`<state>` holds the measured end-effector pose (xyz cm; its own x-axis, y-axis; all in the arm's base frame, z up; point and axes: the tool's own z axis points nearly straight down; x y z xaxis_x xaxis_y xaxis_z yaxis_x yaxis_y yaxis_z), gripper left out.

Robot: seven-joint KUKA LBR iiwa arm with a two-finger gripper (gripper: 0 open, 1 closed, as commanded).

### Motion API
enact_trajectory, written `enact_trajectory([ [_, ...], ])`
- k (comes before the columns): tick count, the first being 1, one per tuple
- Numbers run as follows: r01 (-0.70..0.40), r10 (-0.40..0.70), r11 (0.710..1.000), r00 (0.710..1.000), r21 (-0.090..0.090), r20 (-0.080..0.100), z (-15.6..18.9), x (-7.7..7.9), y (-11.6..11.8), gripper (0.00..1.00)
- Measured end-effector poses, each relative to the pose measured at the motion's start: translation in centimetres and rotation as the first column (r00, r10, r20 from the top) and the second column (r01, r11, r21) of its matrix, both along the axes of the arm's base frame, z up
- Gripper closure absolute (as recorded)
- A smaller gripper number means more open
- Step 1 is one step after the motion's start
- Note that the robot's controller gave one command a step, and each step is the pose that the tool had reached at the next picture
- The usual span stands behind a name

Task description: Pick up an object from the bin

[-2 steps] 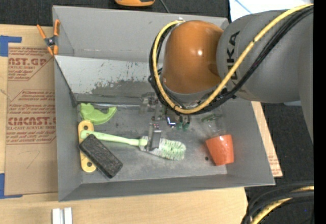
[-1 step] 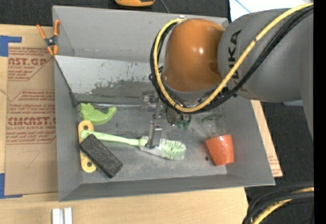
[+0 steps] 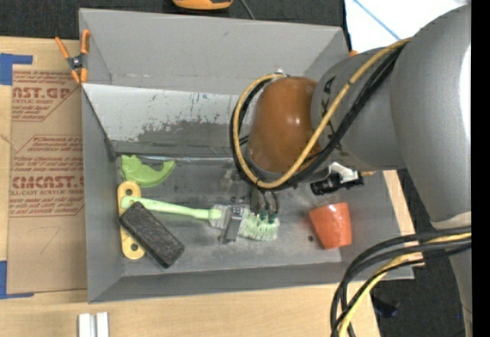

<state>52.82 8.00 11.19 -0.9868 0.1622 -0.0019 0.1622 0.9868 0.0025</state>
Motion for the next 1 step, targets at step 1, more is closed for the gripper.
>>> enact_trajectory([
  [1,-0.099,0.099,0.995,0.995,0.0,0.005,-4.21,-1.15,-2.06,0.0],
])
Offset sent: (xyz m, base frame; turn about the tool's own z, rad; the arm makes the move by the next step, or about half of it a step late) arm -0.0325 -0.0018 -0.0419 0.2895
